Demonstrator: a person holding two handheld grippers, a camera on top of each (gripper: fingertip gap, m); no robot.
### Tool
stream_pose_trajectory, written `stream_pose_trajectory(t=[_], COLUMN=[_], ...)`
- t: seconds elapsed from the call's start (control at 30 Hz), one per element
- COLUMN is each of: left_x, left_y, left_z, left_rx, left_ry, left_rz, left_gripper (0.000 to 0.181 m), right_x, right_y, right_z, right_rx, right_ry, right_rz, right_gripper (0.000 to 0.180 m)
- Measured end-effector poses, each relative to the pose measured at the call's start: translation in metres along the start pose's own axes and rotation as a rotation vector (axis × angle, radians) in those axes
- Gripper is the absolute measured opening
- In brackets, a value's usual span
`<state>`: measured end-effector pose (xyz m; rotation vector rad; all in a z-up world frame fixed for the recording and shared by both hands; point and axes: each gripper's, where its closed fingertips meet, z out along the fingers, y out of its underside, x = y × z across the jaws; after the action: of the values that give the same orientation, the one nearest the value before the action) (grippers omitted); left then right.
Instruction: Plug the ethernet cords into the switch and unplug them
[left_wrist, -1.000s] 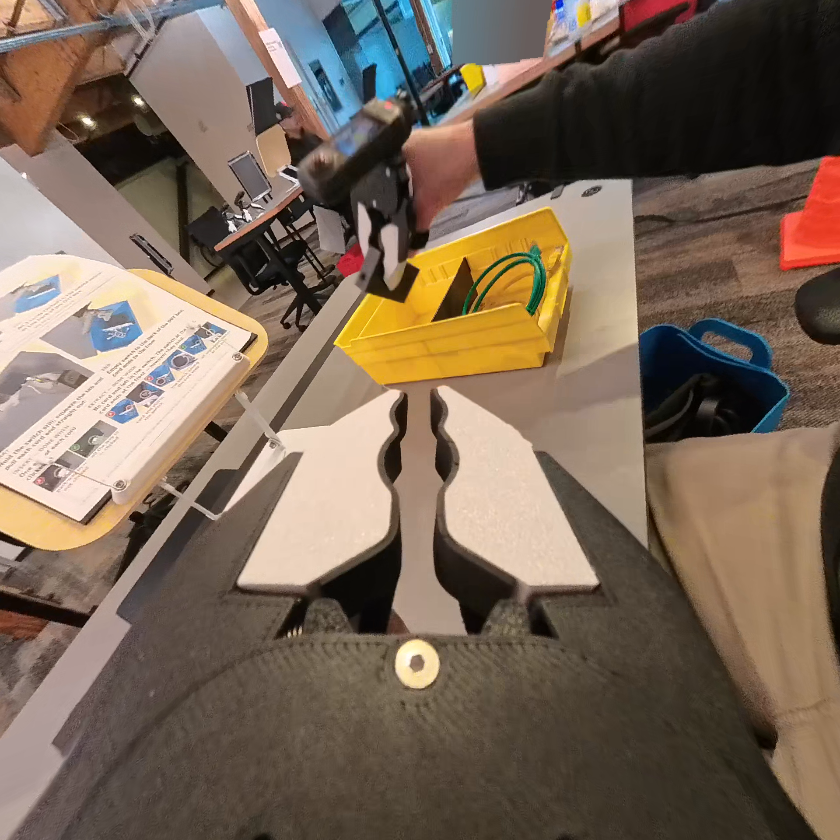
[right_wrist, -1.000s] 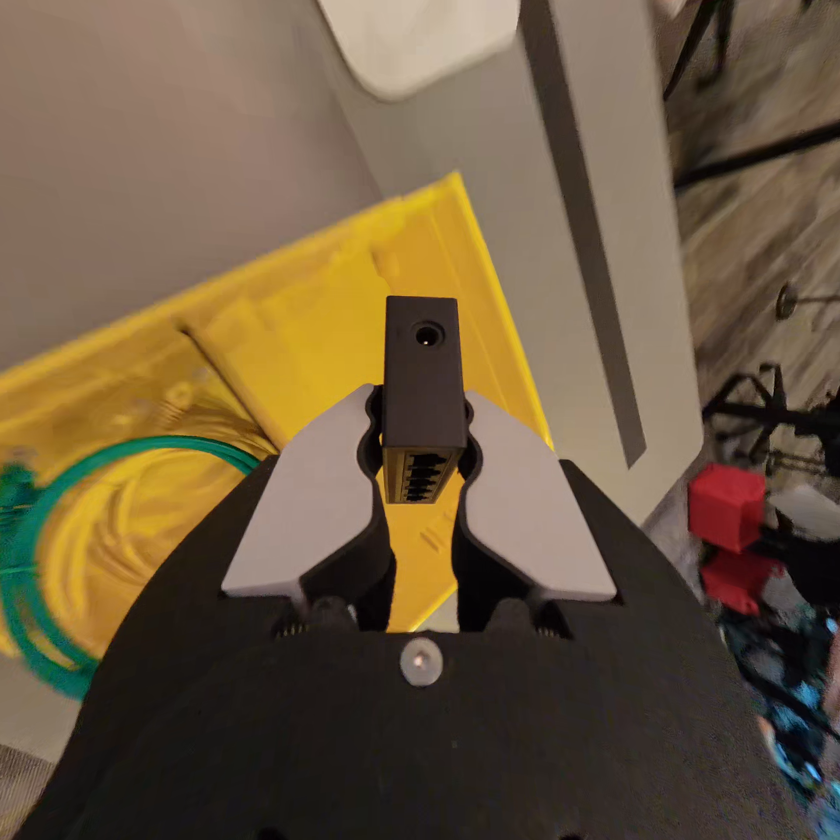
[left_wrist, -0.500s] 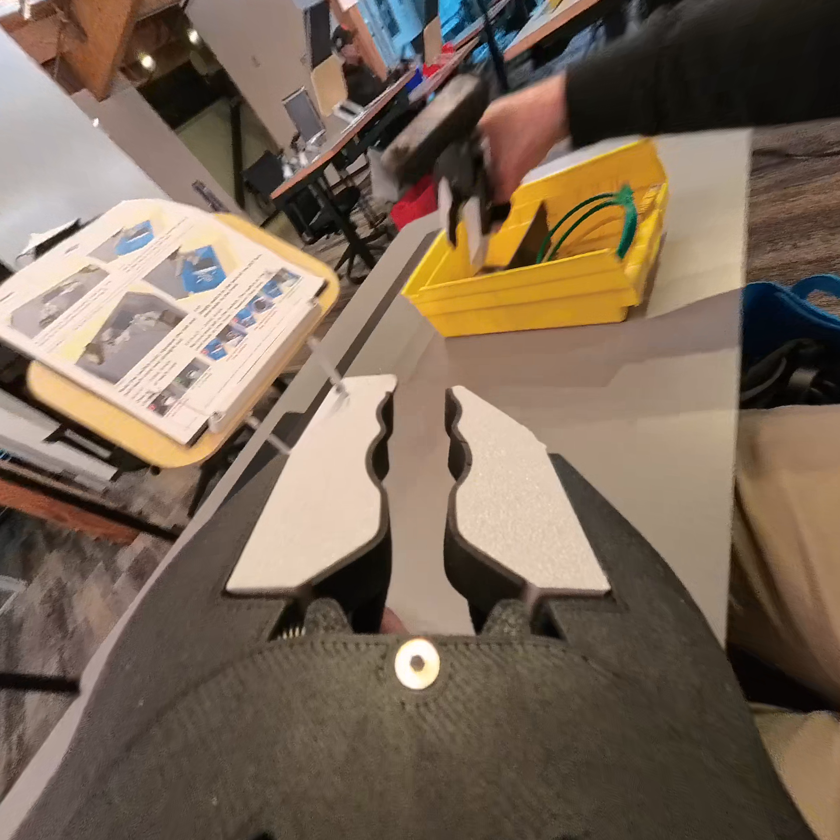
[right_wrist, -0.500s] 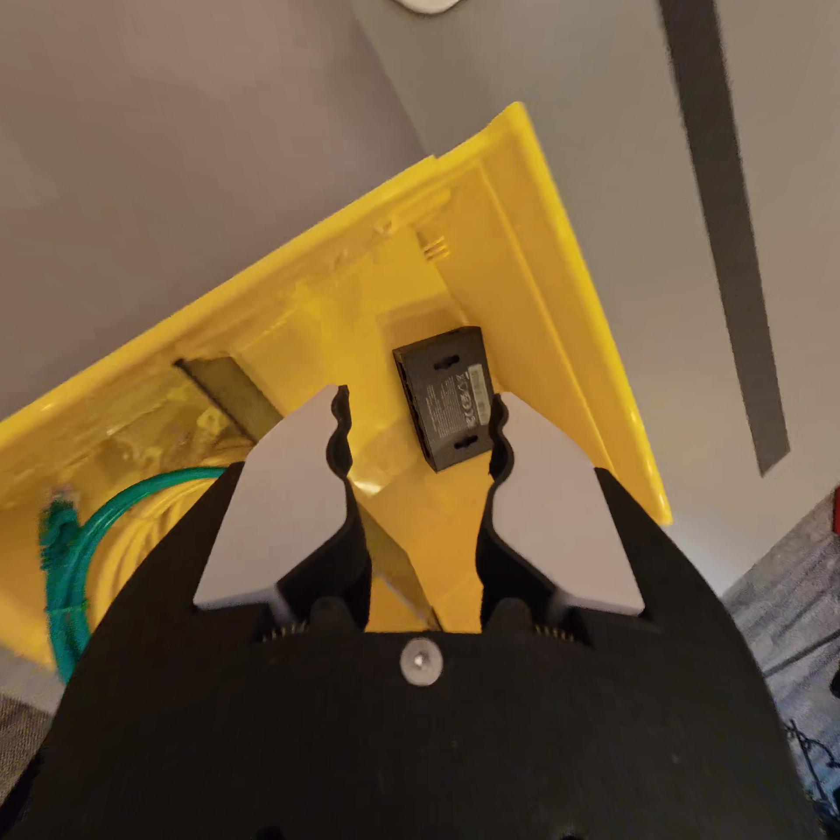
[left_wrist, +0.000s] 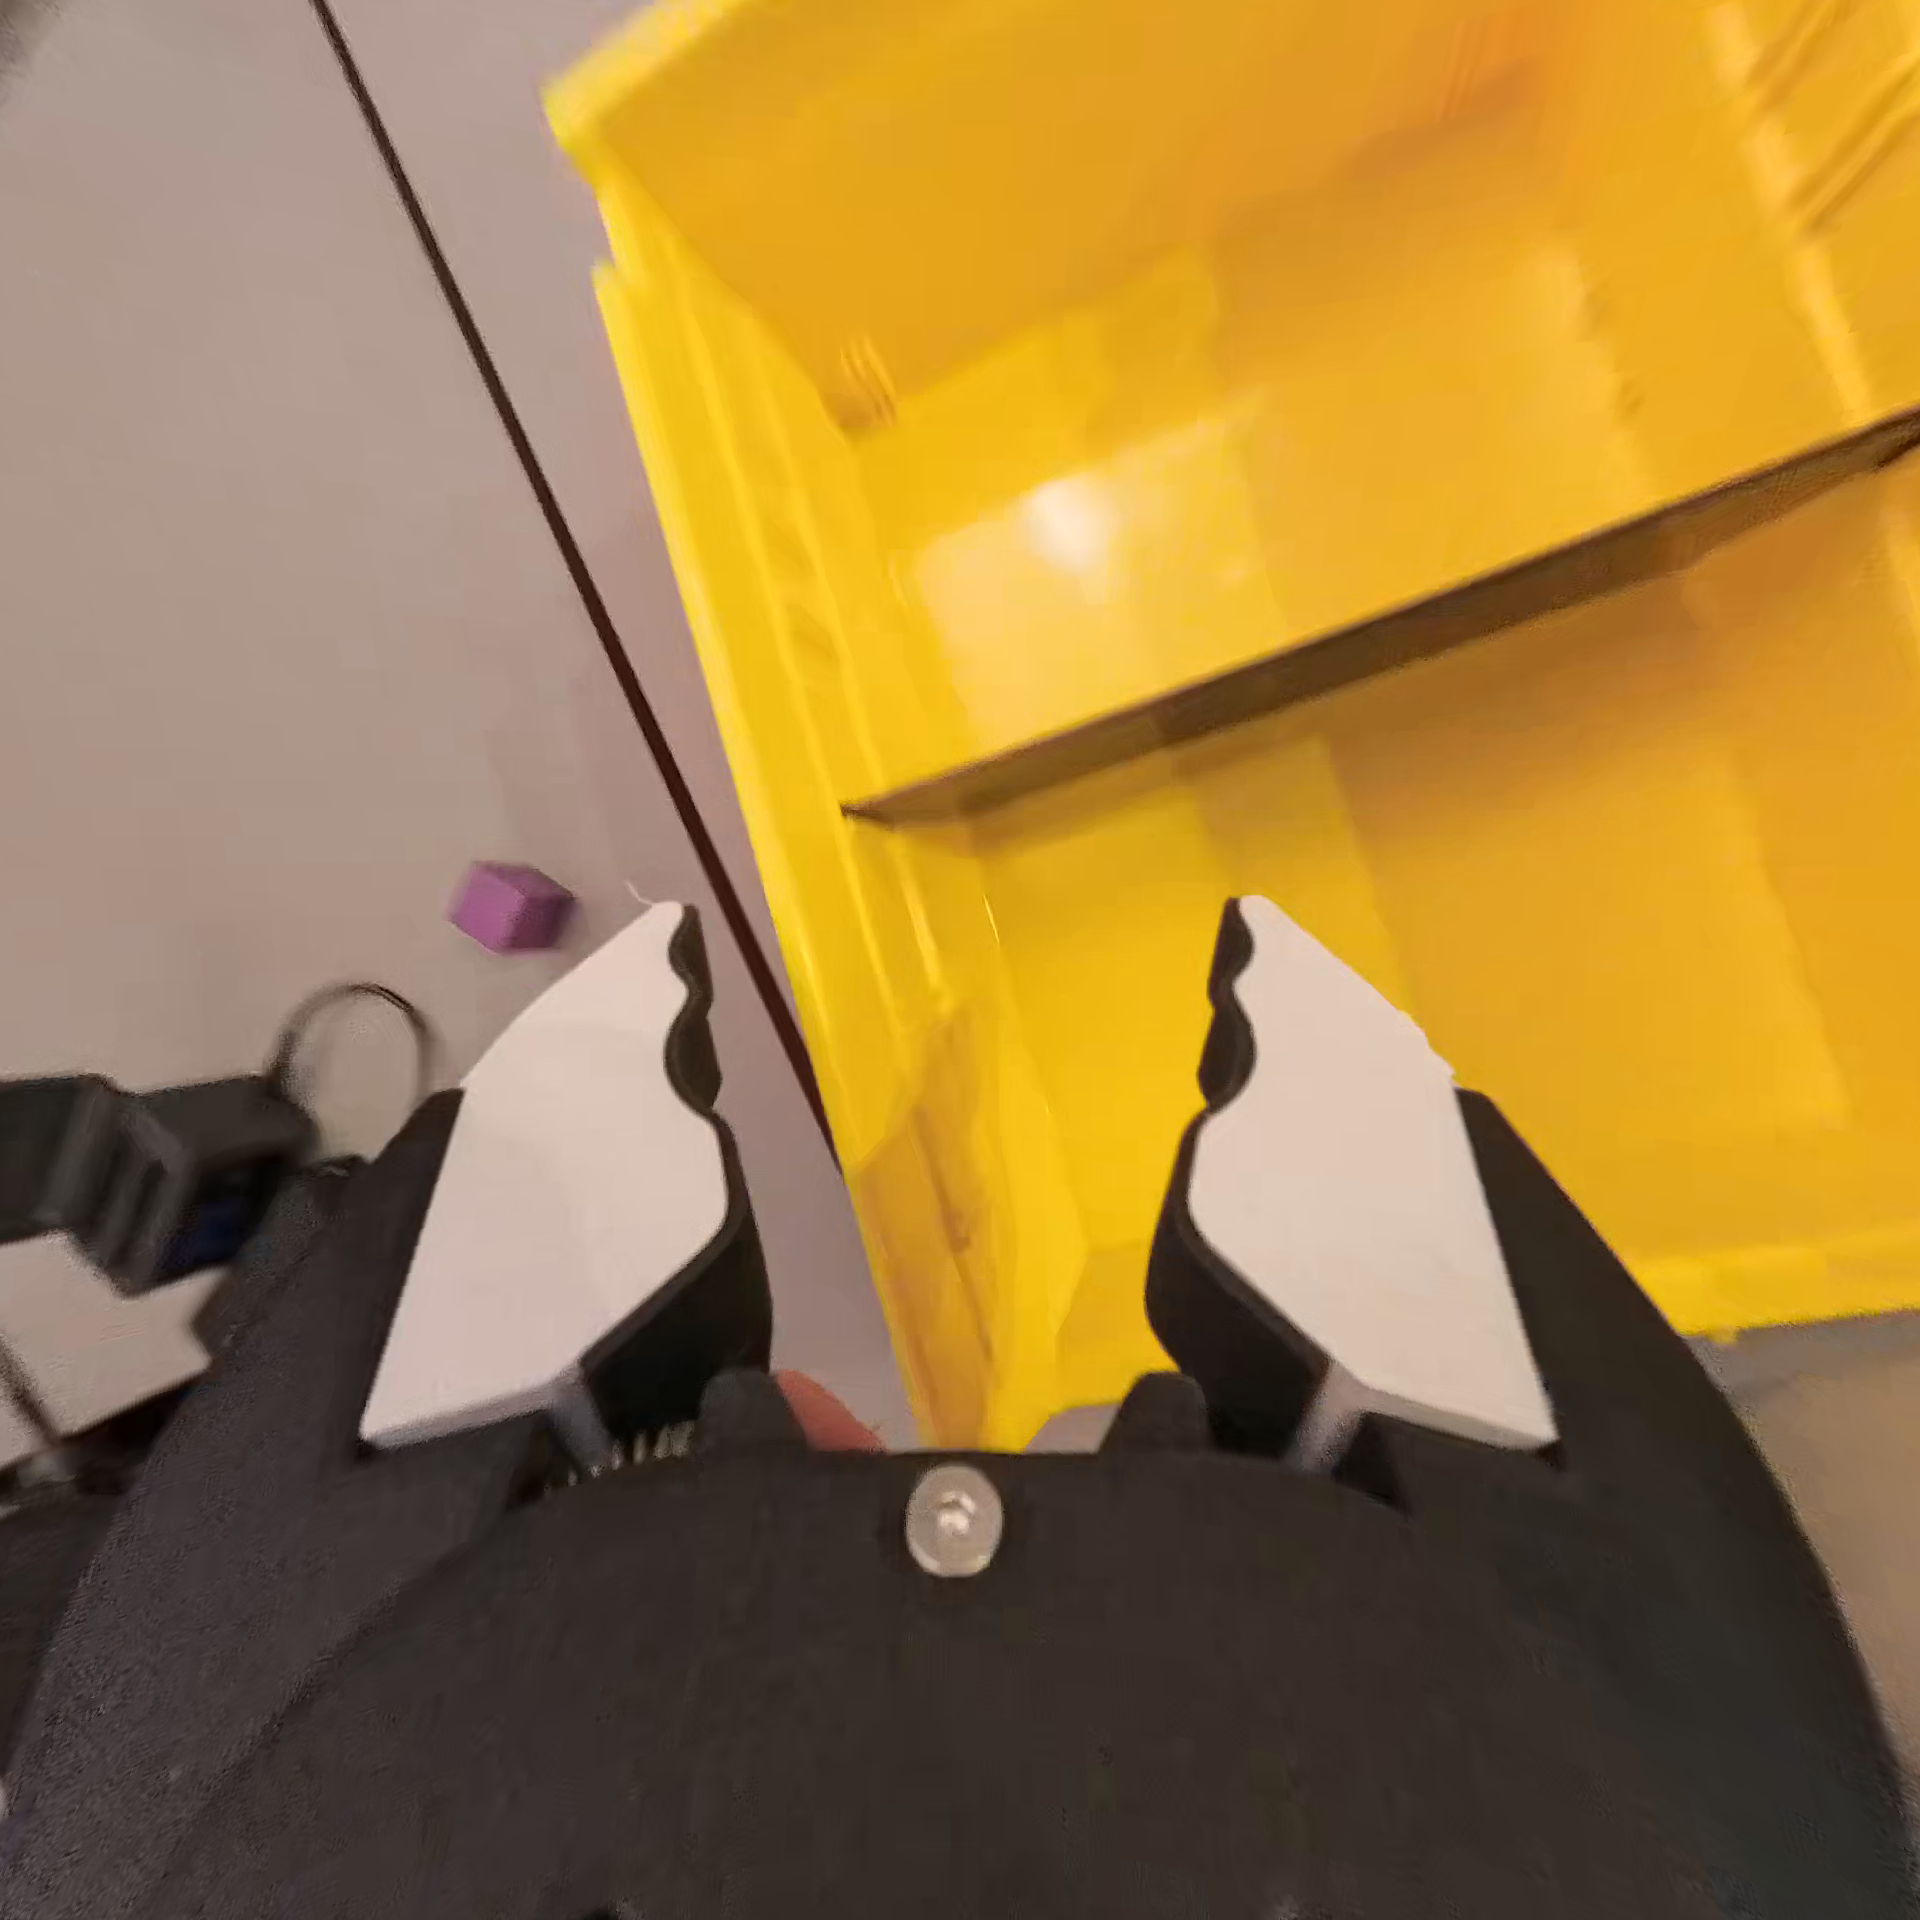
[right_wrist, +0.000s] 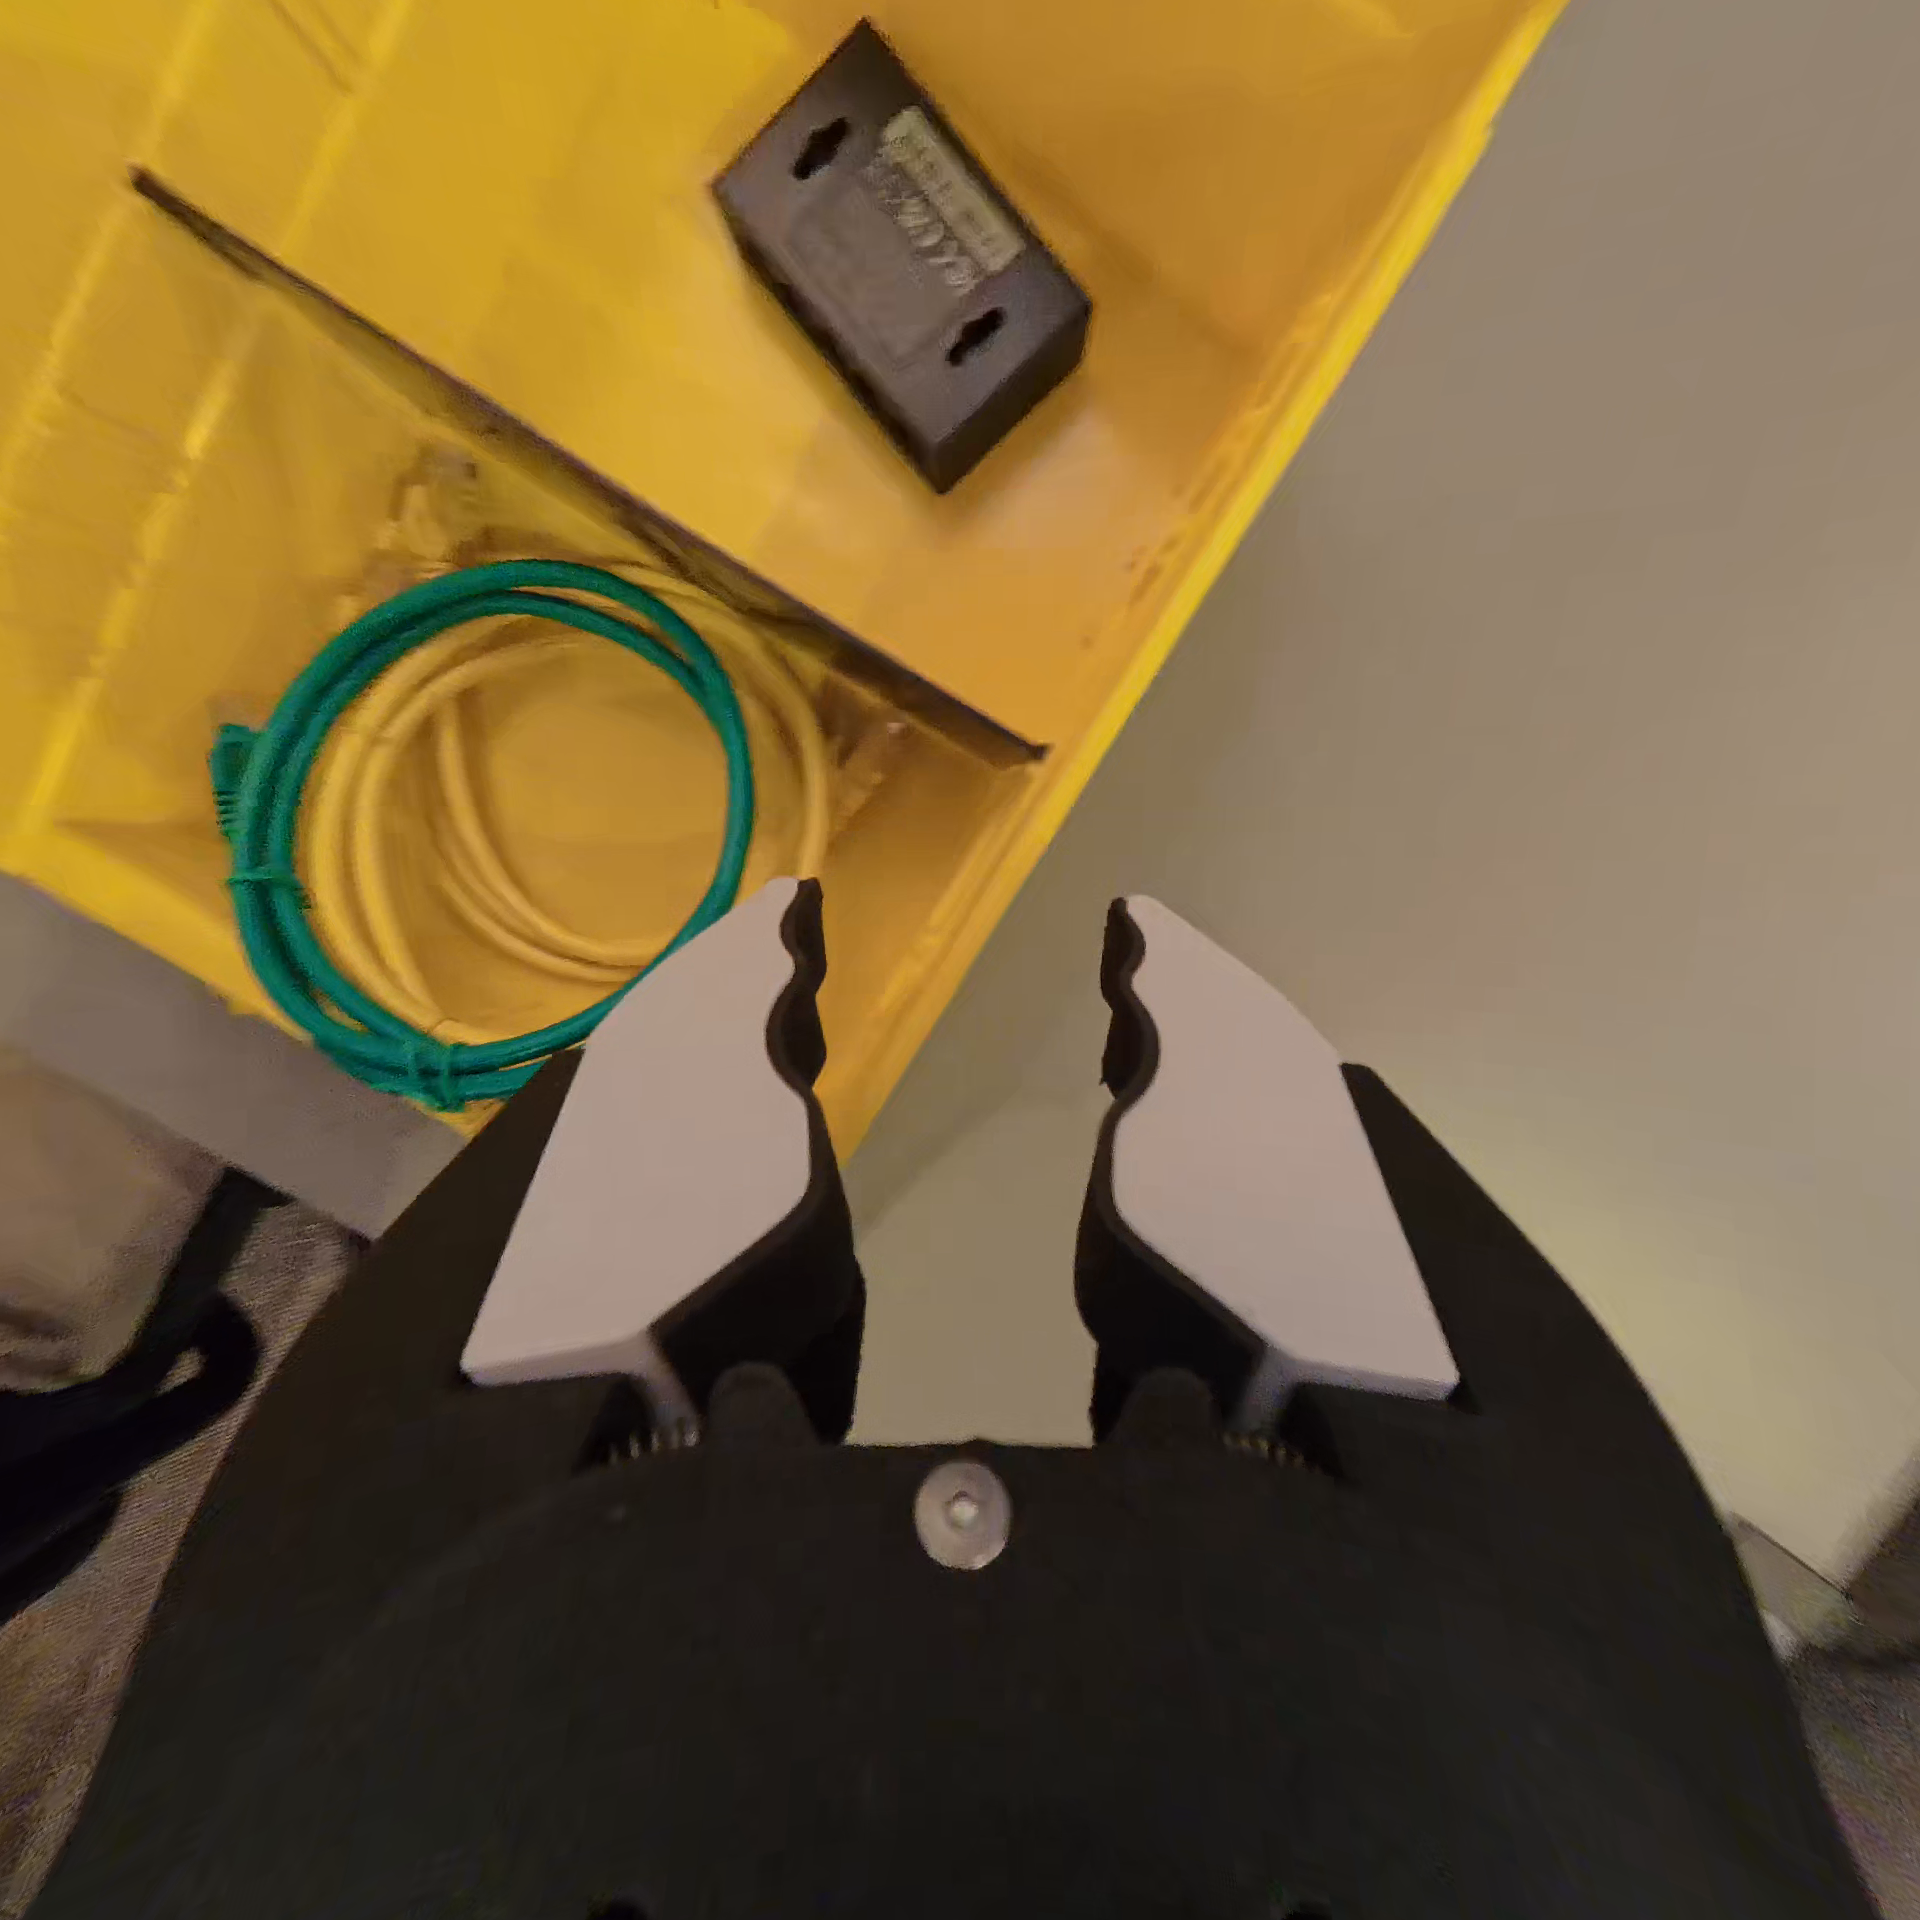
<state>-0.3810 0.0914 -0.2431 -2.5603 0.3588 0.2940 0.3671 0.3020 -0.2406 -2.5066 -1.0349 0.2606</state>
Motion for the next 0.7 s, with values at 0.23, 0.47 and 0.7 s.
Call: stream_pose_trajectory(t=[0.23, 0.47, 0.7], left_x=[-0.007, 0.000, 0.025], left_y=[0.032, 0.045, 0.068], left_z=[0.023, 0.023, 0.042], left_rx=[-0.070, -0.082, -0.140], left_ry=[0.106, 0.239, 0.417], left_rz=[-0.167, -0.143, -0.140], left_gripper=[0.032, 0.013, 0.022], right_x=[-0.031, -0.075, -0.155], right_y=[0.007, -0.018, -0.056], right_z=[0.026, 0.040, 0.059], right_rx=[0.065, 0.155, 0.234], right_ry=[-0.179, -0.246, -0.338], right_rz=[0.058, 0.098, 0.069], right_gripper=[0.055, 0.052, 0.063])
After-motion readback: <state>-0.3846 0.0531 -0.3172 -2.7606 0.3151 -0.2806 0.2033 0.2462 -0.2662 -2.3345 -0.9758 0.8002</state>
